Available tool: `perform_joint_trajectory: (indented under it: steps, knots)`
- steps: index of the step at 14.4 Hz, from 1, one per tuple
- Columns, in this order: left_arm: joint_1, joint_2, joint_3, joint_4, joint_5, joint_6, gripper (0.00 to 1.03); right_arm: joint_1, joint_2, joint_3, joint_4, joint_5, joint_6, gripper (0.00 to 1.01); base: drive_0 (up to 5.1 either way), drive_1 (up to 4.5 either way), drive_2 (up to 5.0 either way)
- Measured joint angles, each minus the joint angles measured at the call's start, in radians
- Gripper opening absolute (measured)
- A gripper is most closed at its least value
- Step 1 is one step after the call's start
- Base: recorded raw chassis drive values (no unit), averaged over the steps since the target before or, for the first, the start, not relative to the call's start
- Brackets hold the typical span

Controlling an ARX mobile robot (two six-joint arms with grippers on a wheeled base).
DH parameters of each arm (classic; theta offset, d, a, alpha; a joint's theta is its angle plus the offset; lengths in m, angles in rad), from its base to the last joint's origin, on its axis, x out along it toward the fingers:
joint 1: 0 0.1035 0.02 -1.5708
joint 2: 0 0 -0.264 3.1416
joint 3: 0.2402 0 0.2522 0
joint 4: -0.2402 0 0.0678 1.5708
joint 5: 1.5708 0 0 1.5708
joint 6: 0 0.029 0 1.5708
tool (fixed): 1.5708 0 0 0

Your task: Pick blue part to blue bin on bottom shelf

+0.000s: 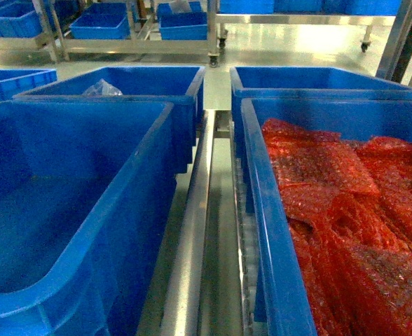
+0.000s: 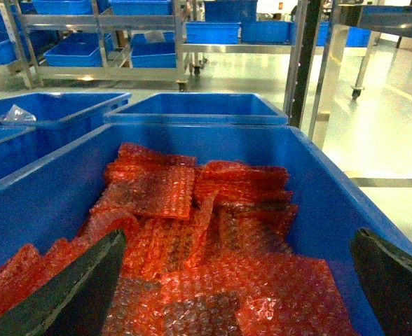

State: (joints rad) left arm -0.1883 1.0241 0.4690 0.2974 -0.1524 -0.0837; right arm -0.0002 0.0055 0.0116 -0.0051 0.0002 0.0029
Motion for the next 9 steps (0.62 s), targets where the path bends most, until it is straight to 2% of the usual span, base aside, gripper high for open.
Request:
perform_joint_trajectory:
  steps: [3, 4, 5, 6, 7, 9]
  knots:
    - [-0.002, 0.046, -0.023, -0.017, 0.022, -0.026, 0.82, 0.0, 0.0, 0.0, 0.0, 0.0, 0.0, 0.98, 0.0, 0.0, 0.0]
    - [-0.002, 0.029, -0.018, -0.01, 0.021, -0.031, 0.95, 0.0, 0.0, 0.0, 0.0, 0.0, 0.0, 0.98, 0.0, 0.0, 0.0]
    - [0.002, 0.046, -0.067, 0.211, -0.016, -0.007, 0.9, 0.0, 0.0, 0.0, 0.0, 0.0, 0.0, 0.98, 0.0, 0.0, 0.0]
    - [0.019, 0.031, -0.162, 0.378, -0.009, 0.039, 0.76, 0.0, 0.0, 0.0, -0.001, 0.0, 0.0, 0.98, 0.0, 0.0, 0.0]
    - [0.033, 0.003, -0.213, 0.429, -0.002, 0.05, 0.68, 0.0, 0.0, 0.0, 0.0, 0.0, 0.0, 0.98, 0.0, 0.0, 0.0]
    - [0.061, -0.063, -0.252, 0.442, 0.018, 0.064, 0.5, 0.0, 0.0, 0.0, 0.0, 0.0, 0.0, 0.98, 0.0, 0.0, 0.0]
